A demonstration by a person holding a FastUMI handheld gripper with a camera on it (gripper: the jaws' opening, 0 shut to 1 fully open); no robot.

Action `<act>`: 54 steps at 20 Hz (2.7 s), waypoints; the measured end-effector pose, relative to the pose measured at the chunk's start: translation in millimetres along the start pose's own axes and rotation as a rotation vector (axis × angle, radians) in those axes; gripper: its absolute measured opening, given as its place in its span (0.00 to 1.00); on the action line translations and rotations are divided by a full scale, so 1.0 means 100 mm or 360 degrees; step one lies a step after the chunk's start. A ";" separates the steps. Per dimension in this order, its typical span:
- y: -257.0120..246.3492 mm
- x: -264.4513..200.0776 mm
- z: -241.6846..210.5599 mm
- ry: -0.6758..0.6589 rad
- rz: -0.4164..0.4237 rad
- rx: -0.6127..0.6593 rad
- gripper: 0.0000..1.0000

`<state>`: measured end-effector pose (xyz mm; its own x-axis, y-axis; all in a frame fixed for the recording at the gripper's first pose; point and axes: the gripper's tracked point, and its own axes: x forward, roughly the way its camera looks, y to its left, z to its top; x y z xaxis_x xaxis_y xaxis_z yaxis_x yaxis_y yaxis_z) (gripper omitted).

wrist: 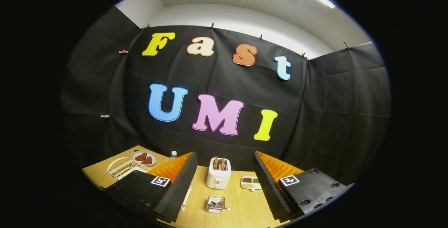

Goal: Take the plate from the dish rack, then take the spoon from the basket and place it into the plate.

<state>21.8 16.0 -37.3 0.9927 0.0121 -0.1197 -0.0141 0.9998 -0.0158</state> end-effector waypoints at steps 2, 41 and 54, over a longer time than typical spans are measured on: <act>0.14 0.09 -0.13 0.0086 0.0065 0.0025 0.97; 1.75 1.85 -2.52 0.1175 0.0001 -0.0130 0.25; 1.73 2.01 -2.15 0.1009 -0.0043 -0.0356 0.21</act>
<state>193.3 188.0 -277.7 0.7319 -0.0934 -0.6750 -0.0827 0.9711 -0.2240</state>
